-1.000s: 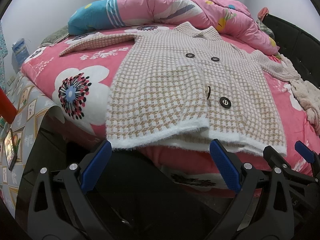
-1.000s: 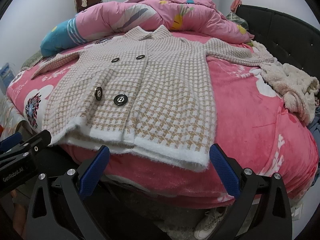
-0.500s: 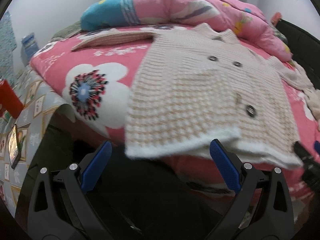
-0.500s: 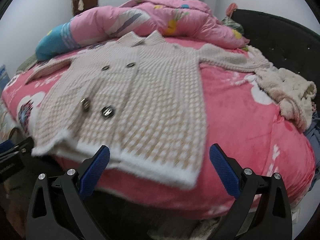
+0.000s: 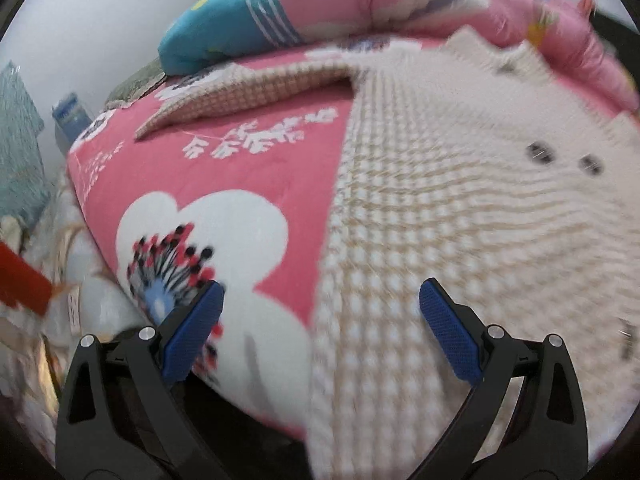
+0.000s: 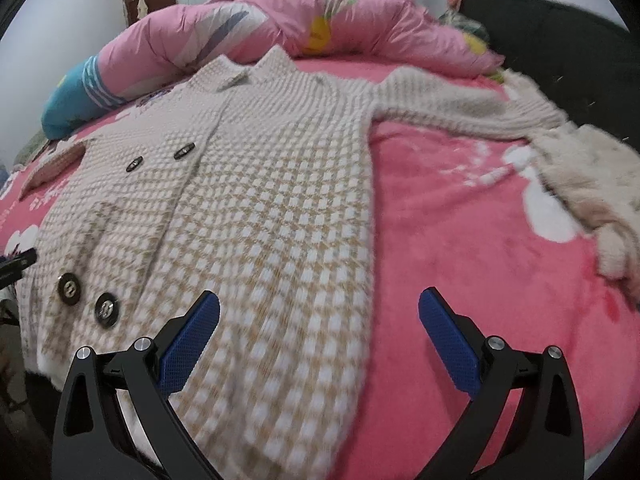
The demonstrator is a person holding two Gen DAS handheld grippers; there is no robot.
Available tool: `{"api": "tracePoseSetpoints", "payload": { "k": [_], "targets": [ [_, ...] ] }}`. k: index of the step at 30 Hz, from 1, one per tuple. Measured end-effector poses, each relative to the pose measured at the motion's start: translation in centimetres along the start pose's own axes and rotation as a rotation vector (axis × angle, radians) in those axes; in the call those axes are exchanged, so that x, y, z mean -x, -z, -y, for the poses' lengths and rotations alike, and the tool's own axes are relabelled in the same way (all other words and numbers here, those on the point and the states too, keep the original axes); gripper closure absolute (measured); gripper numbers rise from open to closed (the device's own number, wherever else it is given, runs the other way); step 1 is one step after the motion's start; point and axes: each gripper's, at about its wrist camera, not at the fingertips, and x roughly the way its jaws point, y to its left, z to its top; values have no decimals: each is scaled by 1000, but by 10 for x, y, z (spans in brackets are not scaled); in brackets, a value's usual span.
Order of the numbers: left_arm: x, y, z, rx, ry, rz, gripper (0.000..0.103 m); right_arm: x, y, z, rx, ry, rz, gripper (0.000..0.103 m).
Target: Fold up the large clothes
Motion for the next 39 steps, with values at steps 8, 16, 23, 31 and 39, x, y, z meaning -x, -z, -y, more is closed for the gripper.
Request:
{"api": "tracePoseSetpoints", "payload": {
  "k": [8,16,23,31,39],
  "targets": [
    [-22,2,-18,59,119,-54,6,-37,5,19,-35,-145,-101,6],
    [-18,8,-24,33,153,-22,7,-33,14,28,46,-236,-88,6],
    [20,25,-43,14,204,147,7,-22,-3,46,47,-358,-101,6],
    [12,11,-34,56,416,152,33,-56,-31,64,-127,-516,-160,16],
    [-25,5,-35,166,520,65,51,-48,-9,82,-203,-623,-184,42]
  ]
}}
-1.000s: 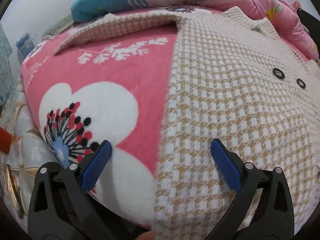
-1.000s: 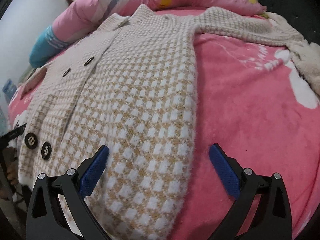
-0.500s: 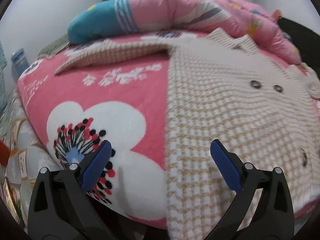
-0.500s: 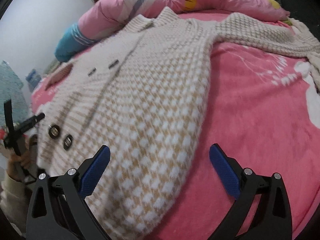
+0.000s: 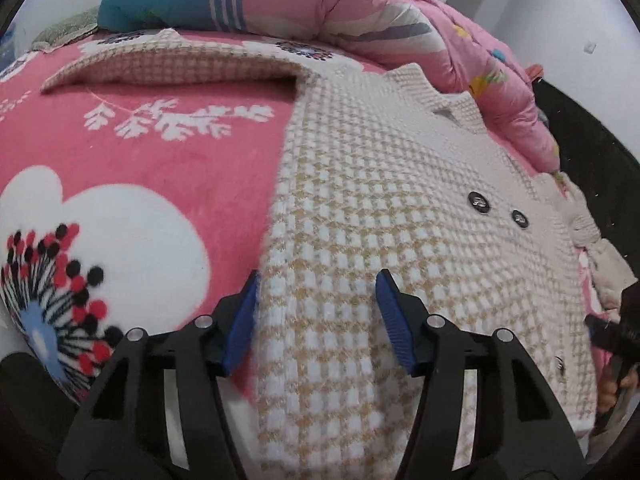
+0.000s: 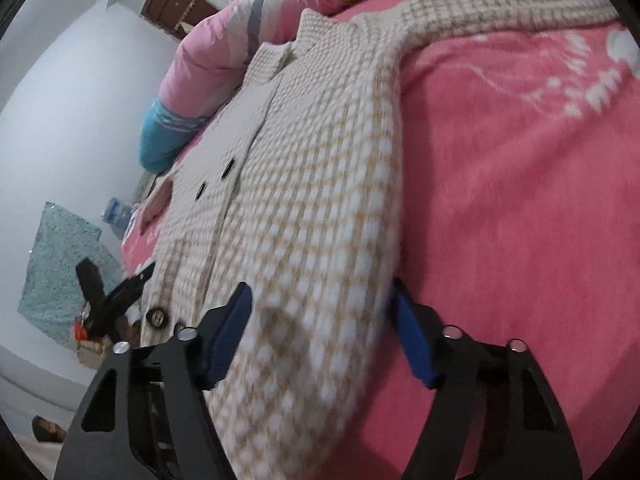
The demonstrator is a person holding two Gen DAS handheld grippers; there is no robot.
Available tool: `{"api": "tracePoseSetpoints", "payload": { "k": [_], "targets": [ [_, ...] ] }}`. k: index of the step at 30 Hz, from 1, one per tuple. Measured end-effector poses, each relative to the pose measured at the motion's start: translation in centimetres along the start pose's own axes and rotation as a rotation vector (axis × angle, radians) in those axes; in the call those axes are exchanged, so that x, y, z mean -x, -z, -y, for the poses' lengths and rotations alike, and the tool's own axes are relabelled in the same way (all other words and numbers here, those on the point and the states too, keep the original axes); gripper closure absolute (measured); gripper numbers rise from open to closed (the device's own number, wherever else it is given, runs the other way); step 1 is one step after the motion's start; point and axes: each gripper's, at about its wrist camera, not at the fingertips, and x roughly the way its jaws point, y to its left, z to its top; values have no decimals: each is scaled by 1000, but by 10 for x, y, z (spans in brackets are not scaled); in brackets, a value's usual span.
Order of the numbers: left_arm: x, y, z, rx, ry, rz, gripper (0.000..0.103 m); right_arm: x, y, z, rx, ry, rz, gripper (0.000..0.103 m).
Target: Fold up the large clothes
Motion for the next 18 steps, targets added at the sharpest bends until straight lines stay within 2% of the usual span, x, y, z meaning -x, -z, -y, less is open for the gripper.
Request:
{"api": "tracePoseSetpoints", "payload": {
  "k": [2,5,7,10,14,18],
  "targets": [
    [7,8,-3,31,46,-12,53,4,10,-1,-5,-29,-15,45],
    [24,25,-10,86,131,-33,60,12,29,-3,-24,-118,-59,47],
    [32,35,-15,96,162,-44,70,16,39,-3,-16,-150,-76,51],
    [32,47,-19,101,154,-49,76,16,45,-3,-10,-145,-88,53],
    [20,42,-23,155,135,-36,79,2,38,-1,-12,-152,-77,69],
    [17,35,-11,73,63,-39,82,3,40,-5,6,-118,-43,77]
  ]
}}
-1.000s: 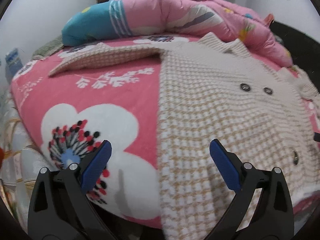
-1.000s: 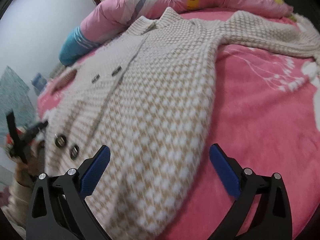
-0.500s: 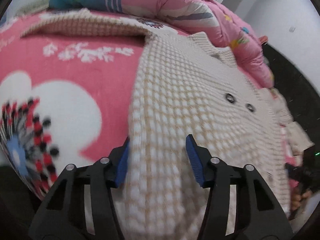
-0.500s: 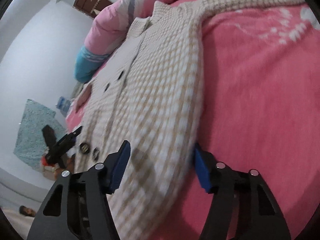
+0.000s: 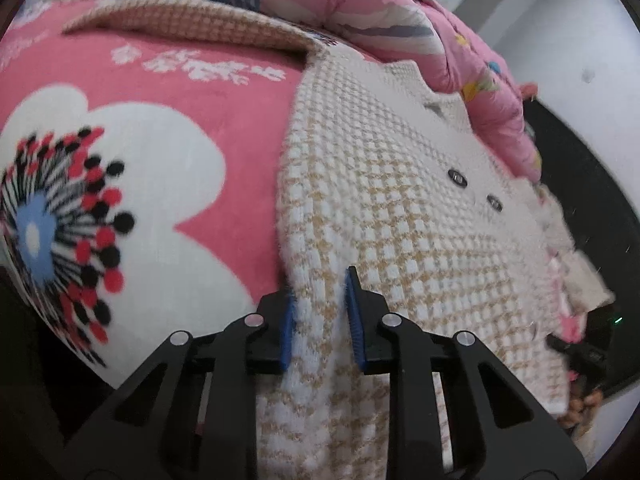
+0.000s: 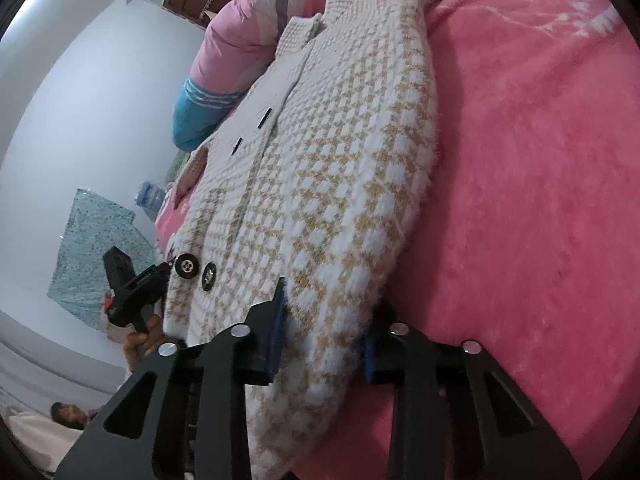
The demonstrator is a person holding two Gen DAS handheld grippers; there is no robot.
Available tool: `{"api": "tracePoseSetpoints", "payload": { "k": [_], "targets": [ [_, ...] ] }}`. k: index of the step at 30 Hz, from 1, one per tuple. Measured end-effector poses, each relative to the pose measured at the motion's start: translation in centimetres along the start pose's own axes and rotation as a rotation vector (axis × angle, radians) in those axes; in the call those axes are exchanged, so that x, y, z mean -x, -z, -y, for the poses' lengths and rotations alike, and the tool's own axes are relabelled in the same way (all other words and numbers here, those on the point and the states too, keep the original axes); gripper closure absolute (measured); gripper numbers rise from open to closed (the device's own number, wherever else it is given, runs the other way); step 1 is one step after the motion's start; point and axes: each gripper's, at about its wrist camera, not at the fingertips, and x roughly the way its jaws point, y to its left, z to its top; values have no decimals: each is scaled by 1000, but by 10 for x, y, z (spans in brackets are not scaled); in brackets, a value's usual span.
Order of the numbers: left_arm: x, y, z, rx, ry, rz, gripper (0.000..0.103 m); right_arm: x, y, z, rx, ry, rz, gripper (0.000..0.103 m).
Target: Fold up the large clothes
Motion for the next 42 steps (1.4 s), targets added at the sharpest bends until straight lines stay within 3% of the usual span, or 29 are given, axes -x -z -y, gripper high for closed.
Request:
{"api": "tracePoseSetpoints", "payload": {
  "k": [3,7,12,15,21,25,27,29,31,33,37,39,40,42],
  "targets": [
    [3,1,12,-68,-65,0,84,2,6,-4,10,40,31,86],
    [15,-5,31,-152,-158,22,92,11,1,-34,138,195,111,95],
    [64,-14,54,-243,-162,103,93,65,-17,-76,262,171,274,96],
    [92,-14,63,-268,-156,128,95,90,-23,-83,275,120,303,96],
    [143,14,65,-259,-145,103,95,123,9,-91,295,50,262,96],
    [164,47,56,-223,-117,40,95,134,47,-87,327,121,153,96],
    [156,65,52,-209,-122,-3,94,128,57,-71,291,146,73,95],
    [132,81,42,-191,-162,-72,86,116,57,-49,223,187,-13,85],
    [116,87,29,-142,-180,-117,84,101,47,-28,150,307,-97,71],
    [116,86,14,-95,-185,-112,78,105,33,-19,127,420,-84,70],
    [131,67,-4,-33,-194,-22,64,125,-5,-35,152,431,55,42],
    [130,50,-9,-24,-214,13,59,118,-26,-57,226,419,128,37],
    [128,39,-10,-16,-224,37,55,107,-37,-69,256,386,156,32],
    [123,13,-15,18,-234,96,53,77,-55,-86,282,295,170,30]
  ]
}}
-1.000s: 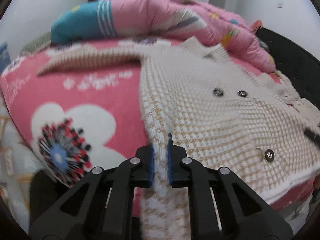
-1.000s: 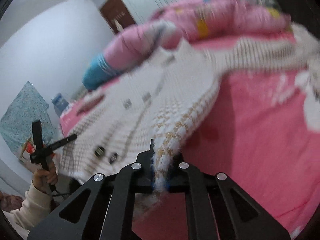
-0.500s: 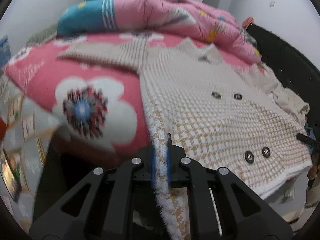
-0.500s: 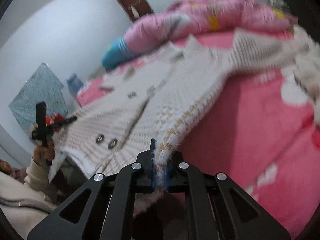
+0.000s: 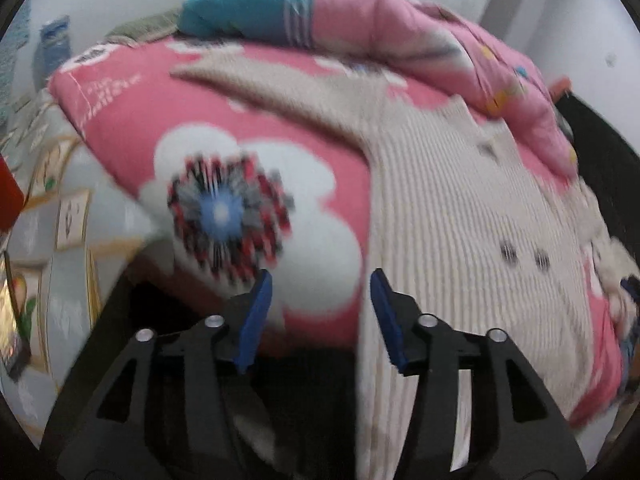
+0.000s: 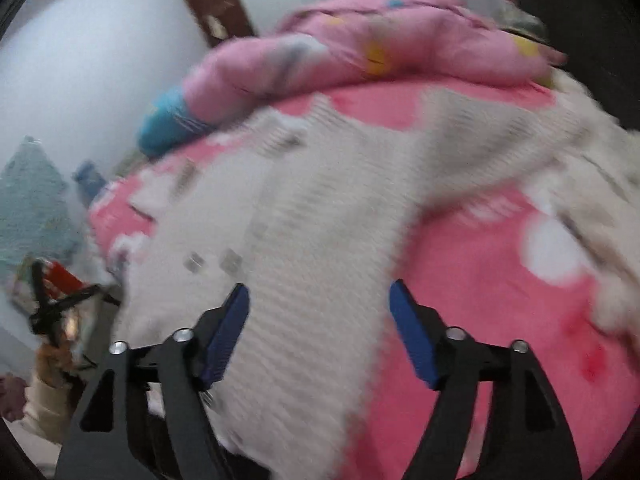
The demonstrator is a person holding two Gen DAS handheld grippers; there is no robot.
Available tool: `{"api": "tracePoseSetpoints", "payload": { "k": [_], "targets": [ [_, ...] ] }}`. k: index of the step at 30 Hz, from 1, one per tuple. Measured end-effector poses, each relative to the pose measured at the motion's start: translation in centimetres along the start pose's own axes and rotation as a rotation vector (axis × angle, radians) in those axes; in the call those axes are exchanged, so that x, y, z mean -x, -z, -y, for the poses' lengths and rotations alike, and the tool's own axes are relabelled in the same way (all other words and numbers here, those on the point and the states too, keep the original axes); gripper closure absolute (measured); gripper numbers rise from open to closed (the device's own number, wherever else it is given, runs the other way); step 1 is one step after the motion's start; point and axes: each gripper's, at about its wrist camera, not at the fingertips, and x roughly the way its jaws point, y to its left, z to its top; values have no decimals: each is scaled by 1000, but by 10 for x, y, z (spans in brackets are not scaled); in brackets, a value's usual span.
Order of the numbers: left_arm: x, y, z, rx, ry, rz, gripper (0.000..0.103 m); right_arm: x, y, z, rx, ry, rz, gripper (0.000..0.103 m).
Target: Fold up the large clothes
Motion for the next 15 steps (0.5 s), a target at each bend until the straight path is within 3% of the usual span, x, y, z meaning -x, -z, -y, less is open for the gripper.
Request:
{"api": "tracePoseSetpoints", "payload": {
  "k": [2,7,9,12,15],
  "targets": [
    [-16,-30,-5,49,-25,46,51,-46,-19,-23,-7,-79,-42,30],
    [-58,-108,-31,171,-116,121,45,-134,-53,-84,91,-83,-115,30],
    [-79,-137,-49,228,-125,119,45,-160,-66,-95,98,-126,-134,30],
    [-116,-176,-87,366,-53,110,45,-198,-79,-101,92,-138,-166,30],
    [-152,-214,-115,389,-117,75,47,-221,-79,-103,105,-153,-168,30]
  ]
}}
